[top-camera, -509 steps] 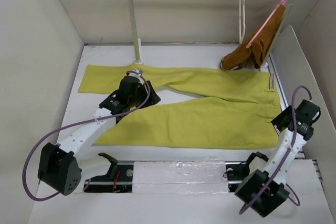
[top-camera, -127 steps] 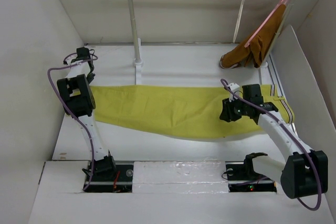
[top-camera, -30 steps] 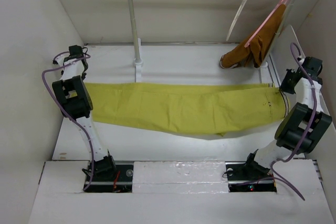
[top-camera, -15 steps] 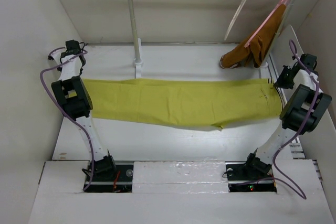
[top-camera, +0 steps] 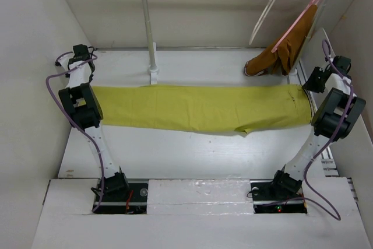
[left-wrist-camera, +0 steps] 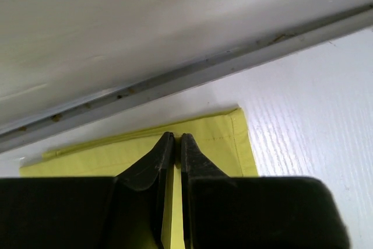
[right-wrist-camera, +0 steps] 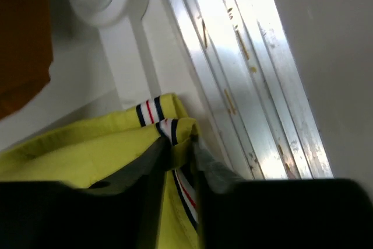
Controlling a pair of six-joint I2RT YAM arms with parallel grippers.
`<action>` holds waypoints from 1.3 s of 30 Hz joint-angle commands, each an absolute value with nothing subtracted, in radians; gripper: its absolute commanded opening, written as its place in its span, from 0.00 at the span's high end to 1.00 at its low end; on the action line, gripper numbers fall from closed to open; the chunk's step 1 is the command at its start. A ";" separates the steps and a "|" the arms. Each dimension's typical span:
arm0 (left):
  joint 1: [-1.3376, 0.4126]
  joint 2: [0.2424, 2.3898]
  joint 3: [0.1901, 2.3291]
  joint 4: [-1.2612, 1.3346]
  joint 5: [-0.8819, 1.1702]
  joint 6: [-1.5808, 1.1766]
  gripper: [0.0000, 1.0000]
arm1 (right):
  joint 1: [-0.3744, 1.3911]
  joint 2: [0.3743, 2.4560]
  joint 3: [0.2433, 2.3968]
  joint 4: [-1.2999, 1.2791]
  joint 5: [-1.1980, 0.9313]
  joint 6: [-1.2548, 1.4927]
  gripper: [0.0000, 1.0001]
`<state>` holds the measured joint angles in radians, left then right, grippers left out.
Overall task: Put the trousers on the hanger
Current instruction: Fold the trousers at the center of the board.
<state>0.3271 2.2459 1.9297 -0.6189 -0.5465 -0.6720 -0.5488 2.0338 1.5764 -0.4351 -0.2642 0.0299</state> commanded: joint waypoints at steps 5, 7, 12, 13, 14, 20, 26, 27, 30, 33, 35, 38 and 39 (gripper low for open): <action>0.359 2.201 1.911 -0.451 -0.505 -0.564 0.62 | -0.563 1.999 1.654 -0.360 -0.294 0.034 0.33; 0.359 2.168 1.894 -0.449 -0.457 -0.568 0.40 | -0.563 1.936 1.654 -0.446 -0.292 0.026 0.27; 0.350 2.042 1.792 -0.452 -0.385 -0.607 0.34 | -0.584 1.650 1.371 -0.387 -0.271 0.070 0.26; 0.328 1.987 1.764 -0.445 -0.362 -0.618 0.35 | -0.597 1.596 1.305 -0.362 -0.278 0.104 0.27; 0.305 1.956 1.725 -0.404 -0.333 -0.618 0.36 | -0.597 1.500 1.170 -0.336 -0.275 0.118 0.27; -0.039 1.720 1.393 -0.218 -0.124 -0.631 0.48 | -0.727 1.370 0.824 -0.181 -0.412 0.192 0.28; -0.328 1.631 1.198 -0.104 0.075 -0.672 0.68 | -0.833 1.451 0.727 -0.108 -0.494 0.182 0.26; -0.357 1.631 1.154 -0.088 0.127 -0.689 0.73 | -0.845 1.465 0.718 -0.077 -0.506 0.192 0.25; -0.434 1.678 1.117 -0.058 0.118 -0.727 0.79 | -0.845 1.525 0.699 0.028 -0.520 0.259 0.25; -0.434 1.749 1.085 -0.044 0.120 -0.742 0.87 | -0.845 1.581 0.666 0.173 -0.555 0.362 0.25; -0.434 1.779 1.075 -0.074 0.072 -0.732 0.90 | -0.819 1.620 0.678 0.199 -0.543 0.393 0.27; -0.434 1.787 1.060 -0.123 0.029 -0.730 0.97 | -0.792 1.657 0.698 0.189 -0.508 0.408 0.33; -0.434 1.783 1.042 -0.130 0.020 -0.733 0.97 | -0.779 1.661 0.692 0.208 -0.506 0.422 0.35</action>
<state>-0.4377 1.8095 1.0645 -0.0998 0.0719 -0.7238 -0.8124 1.6176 0.6952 0.1524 -0.5316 0.3672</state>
